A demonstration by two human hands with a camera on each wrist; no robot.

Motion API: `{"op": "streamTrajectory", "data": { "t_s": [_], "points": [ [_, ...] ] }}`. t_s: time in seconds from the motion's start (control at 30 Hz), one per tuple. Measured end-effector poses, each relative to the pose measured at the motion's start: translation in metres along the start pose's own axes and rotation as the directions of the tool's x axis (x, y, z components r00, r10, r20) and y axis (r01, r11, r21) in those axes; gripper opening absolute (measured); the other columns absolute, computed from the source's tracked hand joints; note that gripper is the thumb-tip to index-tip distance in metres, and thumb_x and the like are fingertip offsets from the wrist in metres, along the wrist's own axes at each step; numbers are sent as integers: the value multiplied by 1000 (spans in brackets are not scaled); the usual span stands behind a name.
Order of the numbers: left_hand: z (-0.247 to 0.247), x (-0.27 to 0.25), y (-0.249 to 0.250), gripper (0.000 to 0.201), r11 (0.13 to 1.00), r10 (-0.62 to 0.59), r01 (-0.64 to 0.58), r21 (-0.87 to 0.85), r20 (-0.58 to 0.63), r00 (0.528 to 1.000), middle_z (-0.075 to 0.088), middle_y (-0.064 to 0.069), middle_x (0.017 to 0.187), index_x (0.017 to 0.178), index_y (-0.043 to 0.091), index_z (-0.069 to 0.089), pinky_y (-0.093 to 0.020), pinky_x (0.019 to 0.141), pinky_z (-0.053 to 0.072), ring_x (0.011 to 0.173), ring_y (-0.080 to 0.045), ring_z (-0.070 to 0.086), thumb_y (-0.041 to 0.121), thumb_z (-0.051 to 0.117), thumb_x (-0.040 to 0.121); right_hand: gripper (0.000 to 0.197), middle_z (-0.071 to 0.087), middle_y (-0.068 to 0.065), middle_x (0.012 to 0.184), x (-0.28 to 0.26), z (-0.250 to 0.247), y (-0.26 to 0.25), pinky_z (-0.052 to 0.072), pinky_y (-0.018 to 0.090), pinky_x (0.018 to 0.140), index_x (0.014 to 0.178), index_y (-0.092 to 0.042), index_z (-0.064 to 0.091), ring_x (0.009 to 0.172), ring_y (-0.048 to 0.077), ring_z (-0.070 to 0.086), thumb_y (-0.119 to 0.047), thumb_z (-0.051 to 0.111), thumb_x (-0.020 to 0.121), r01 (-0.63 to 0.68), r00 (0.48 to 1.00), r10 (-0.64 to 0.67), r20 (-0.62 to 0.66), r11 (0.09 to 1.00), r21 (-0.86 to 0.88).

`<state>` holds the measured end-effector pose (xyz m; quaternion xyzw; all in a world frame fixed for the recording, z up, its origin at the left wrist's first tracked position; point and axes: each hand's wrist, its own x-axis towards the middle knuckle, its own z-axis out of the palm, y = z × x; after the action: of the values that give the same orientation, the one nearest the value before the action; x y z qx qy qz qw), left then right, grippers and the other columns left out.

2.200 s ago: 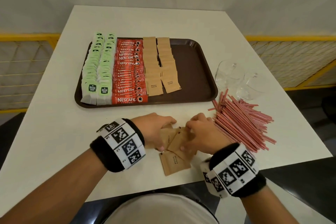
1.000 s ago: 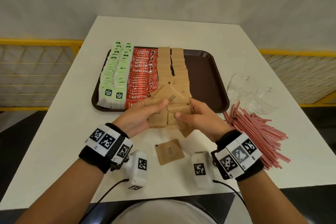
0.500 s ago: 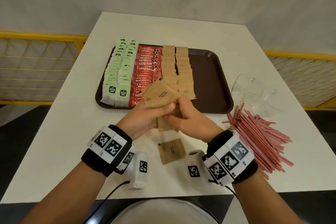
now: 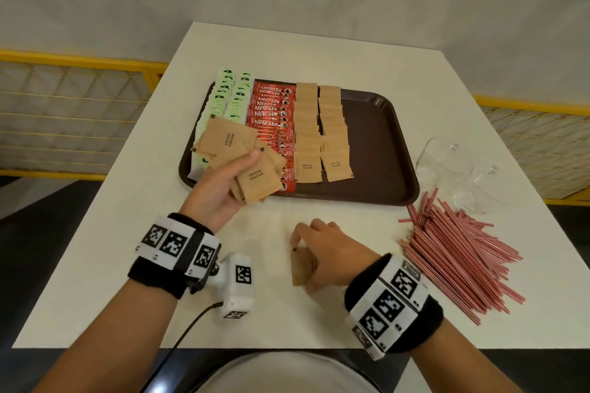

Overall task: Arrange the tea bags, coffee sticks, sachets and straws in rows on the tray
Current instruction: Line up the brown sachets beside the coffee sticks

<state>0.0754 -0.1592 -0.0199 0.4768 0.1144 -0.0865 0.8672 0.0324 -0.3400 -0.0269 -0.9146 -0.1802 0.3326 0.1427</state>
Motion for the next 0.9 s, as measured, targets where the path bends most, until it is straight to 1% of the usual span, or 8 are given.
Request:
{"op": "streamTrajectory", "data": {
  "t_s": [0.1,0.17,0.3,0.43,0.5,0.67,0.77,0.9],
  "points": [
    [-1,-1,-5,25,999,-12,12,37,-2,1000,71,1,96,112,26,57,-29,57,56,88,-15,67,18,57,89,48,53,9,121,3,-8,6,45,32,84,123,-14,44,108,24,52,-9,67,81,-14,1000,14,-13,1000,9],
    [-3,-2,-5,23,998,-15,15,57,2,1000,72,4,94,111,28,58,-30,60,56,84,-11,68,20,57,89,27,61,8,113,-1,-22,14,51,34,85,109,-13,57,98,21,59,-2,59,84,39,995,-17,-99,974,223],
    [0,-4,-3,30,996,-25,25,88,1,1000,72,1,101,117,25,58,-32,63,57,92,-14,67,27,59,86,18,69,-6,97,-14,-53,9,49,25,75,101,-25,62,87,10,62,-20,63,84,306,947,-81,-312,529,792],
    [16,-6,-4,33,991,-39,27,130,90,995,72,-2,100,120,20,58,-29,59,56,85,-14,69,34,48,92,18,61,2,118,10,-59,-19,47,38,98,110,-25,57,115,23,56,-24,53,93,402,903,-126,-410,583,706],
    [21,-6,-4,38,992,-57,43,119,121,991,71,-4,105,122,19,57,-30,68,57,93,-15,69,39,37,96,17,57,4,118,21,-59,-28,49,43,95,111,-24,53,116,25,54,-22,51,95,383,901,-79,-426,604,698],
    [25,-7,1,55,993,-39,25,111,133,990,60,-12,126,131,16,50,-41,99,46,117,-22,58,49,29,93,24,62,2,106,30,-58,-30,57,40,79,108,-17,45,96,20,63,-6,56,90,412,908,-55,-415,293,863],
    [29,-8,4,48,994,5,-20,111,133,991,62,-13,123,118,20,57,-40,99,45,117,-24,57,49,26,94,40,63,4,109,33,-60,-29,55,45,80,116,-18,43,95,21,63,2,59,85,416,909,-63,-412,126,900],
    [33,-9,7,61,990,86,-106,94,193,977,65,-7,120,128,20,51,-36,89,53,113,-21,60,56,31,83,43,66,4,107,33,-67,-27,56,40,77,122,-14,47,95,21,64,6,56,85,406,911,-78,-405,-10,914]
  ]
}}
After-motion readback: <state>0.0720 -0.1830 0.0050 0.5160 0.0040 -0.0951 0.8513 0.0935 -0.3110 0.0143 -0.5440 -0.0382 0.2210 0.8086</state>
